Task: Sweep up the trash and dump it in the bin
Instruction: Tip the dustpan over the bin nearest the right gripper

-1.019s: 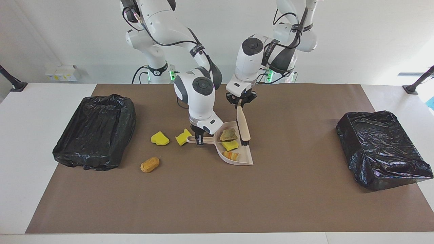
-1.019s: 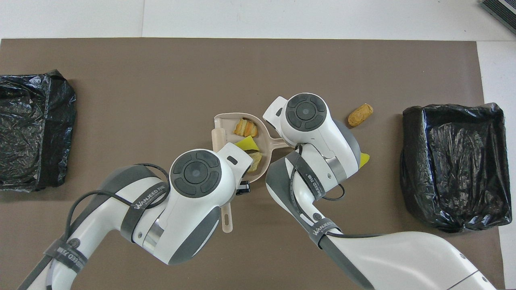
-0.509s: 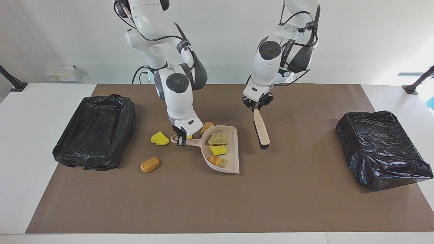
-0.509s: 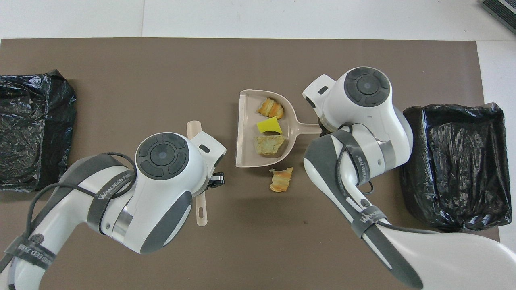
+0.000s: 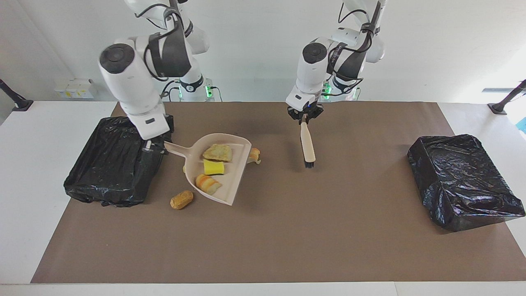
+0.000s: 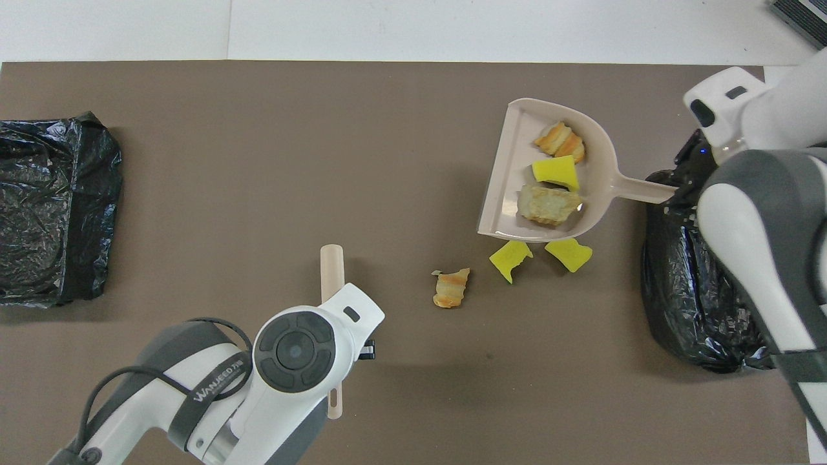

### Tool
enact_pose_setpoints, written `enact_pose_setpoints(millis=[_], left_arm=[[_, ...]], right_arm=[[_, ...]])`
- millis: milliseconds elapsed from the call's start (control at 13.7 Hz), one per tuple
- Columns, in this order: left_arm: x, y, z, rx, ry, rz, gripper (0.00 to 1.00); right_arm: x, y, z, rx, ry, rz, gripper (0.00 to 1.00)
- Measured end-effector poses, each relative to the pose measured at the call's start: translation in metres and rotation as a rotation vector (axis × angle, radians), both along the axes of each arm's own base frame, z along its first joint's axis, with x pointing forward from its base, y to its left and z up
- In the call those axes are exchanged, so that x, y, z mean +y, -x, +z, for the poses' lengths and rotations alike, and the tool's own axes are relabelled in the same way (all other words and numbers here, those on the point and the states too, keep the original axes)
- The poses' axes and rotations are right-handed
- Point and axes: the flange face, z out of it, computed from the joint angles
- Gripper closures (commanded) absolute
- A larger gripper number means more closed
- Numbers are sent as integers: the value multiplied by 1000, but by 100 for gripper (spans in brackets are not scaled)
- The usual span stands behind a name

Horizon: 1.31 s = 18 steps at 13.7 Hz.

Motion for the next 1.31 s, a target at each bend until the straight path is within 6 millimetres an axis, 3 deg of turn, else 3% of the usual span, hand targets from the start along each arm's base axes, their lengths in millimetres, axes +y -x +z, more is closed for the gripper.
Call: enact_pose_setpoints(millis=[218,437,655,800,1091,1164,1310], left_arm=[[-32,57,-15,-26,3,26,100],[-47,101,-39,-44,12,25,100],[-42,115,-61,-49,17,20,100],[-41,116,-61,-53,22,21,0],[-40,109,-53,-61,38,41,0],[-39,99,-47,-69,51,59,0],[-24,57,-26,-94,85,72,0]], right_arm=[[-100,19,16,11,24,-83,100],[-209,49,18,41,108,-96,100],[-280,79,27,78,223,-20,100],[-293,88,27,99,366,46,100],[-275,105,2,129,554,116,100],[-270,107,0,138,594,127,100],[-258,106,0,136,662,158,100]])
